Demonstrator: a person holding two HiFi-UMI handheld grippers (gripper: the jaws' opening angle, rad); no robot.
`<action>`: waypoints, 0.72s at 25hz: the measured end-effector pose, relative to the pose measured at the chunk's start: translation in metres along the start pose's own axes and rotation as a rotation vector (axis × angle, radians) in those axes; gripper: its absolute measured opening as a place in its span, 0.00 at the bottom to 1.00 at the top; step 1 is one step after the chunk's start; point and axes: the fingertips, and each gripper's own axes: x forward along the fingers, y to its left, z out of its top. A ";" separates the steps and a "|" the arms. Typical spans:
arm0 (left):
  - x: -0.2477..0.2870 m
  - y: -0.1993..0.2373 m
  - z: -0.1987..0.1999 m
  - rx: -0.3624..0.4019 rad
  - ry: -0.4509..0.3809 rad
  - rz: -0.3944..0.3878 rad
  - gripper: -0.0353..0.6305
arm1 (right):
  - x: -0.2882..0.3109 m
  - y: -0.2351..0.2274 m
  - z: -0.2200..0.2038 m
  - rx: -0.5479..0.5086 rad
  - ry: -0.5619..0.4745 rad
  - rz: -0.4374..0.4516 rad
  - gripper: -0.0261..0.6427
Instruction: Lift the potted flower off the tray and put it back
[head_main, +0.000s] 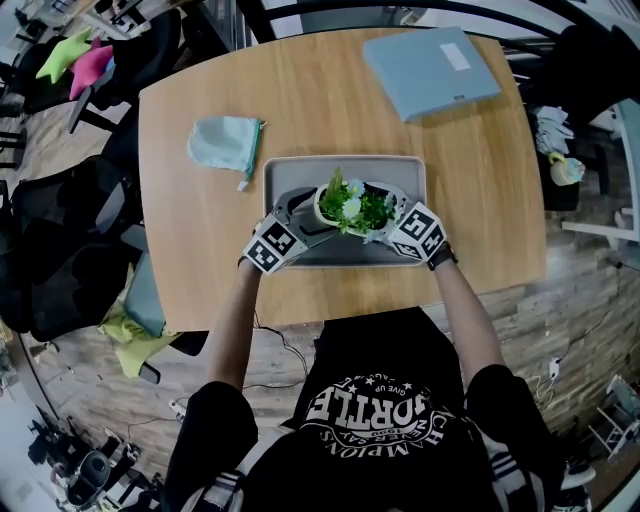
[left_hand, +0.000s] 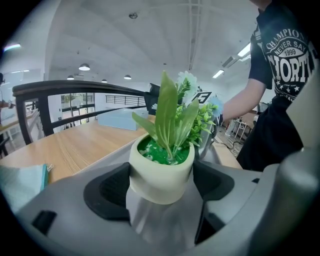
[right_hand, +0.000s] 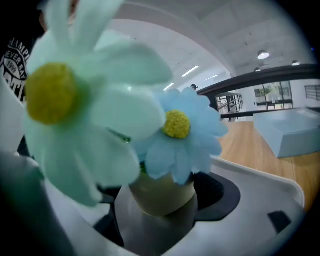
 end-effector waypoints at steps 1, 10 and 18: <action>0.000 0.001 0.000 -0.013 -0.001 0.000 0.66 | 0.002 0.000 0.001 0.020 -0.012 0.005 0.73; 0.002 -0.001 -0.002 -0.009 0.013 -0.018 0.66 | 0.008 -0.001 0.001 0.003 0.008 0.018 0.78; 0.005 0.002 -0.003 -0.031 0.027 -0.007 0.68 | 0.006 -0.002 0.002 0.002 0.001 0.026 0.77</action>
